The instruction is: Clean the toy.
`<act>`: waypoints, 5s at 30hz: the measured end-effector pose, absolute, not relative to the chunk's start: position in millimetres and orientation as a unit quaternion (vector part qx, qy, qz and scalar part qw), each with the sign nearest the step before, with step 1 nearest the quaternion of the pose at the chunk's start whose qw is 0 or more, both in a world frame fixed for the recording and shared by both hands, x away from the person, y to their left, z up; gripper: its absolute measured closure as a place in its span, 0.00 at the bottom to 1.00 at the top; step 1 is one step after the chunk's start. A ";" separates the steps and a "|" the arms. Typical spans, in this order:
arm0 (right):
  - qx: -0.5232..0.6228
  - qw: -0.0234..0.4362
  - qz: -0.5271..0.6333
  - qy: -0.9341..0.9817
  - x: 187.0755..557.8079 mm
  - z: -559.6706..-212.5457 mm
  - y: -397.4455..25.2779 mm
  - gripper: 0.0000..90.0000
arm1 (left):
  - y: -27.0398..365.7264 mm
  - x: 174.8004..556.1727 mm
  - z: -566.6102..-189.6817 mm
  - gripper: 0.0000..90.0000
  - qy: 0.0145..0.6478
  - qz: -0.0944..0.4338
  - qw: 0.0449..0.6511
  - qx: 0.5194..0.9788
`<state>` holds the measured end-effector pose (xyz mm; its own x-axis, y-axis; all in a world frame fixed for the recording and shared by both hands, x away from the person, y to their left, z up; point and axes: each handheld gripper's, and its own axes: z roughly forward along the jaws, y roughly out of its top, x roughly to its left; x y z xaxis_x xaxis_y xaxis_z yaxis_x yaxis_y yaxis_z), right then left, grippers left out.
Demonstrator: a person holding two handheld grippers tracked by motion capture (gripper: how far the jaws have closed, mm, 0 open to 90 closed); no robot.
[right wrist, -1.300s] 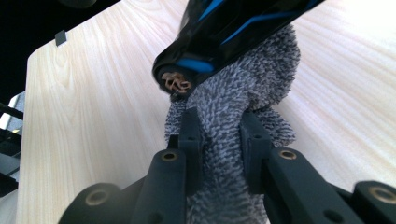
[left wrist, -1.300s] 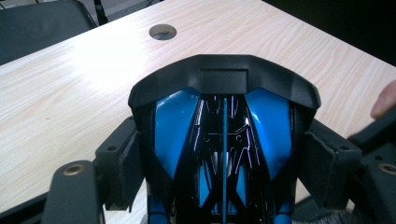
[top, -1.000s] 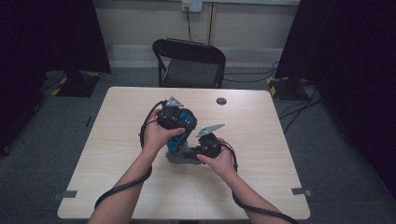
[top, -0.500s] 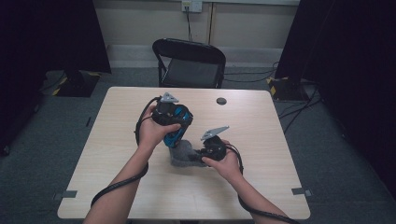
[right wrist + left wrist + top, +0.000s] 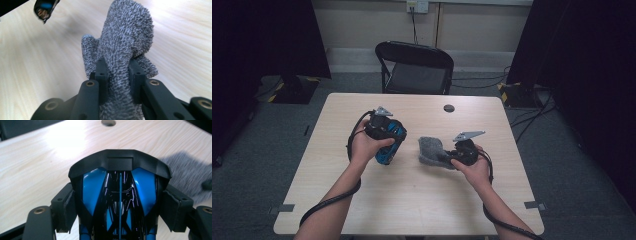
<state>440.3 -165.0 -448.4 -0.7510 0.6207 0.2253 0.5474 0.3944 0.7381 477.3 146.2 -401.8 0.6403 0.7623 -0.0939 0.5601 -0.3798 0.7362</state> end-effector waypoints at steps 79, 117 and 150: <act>0.421 0.112 0.378 0.817 466.9 -483.2 -207.4 0.47 | 117.8 508.4 -488.2 0.27 0.402 0.111 0.287 0.862; 0.378 0.111 0.409 0.823 443.3 -446.3 -196.2 0.16 | 127.7 469.5 -435.5 0.19 0.364 0.076 0.332 0.867; 0.324 0.081 0.399 0.854 392.0 -440.7 -174.5 0.16 | 125.1 413.0 -440.1 0.19 0.345 0.039 0.363 0.865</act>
<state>392.0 -174.5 -440.7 -0.7771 0.6178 0.1198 0.4883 0.4719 0.7341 413.0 125.1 -440.1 0.7591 0.6246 -0.1835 0.5682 -0.4982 0.6549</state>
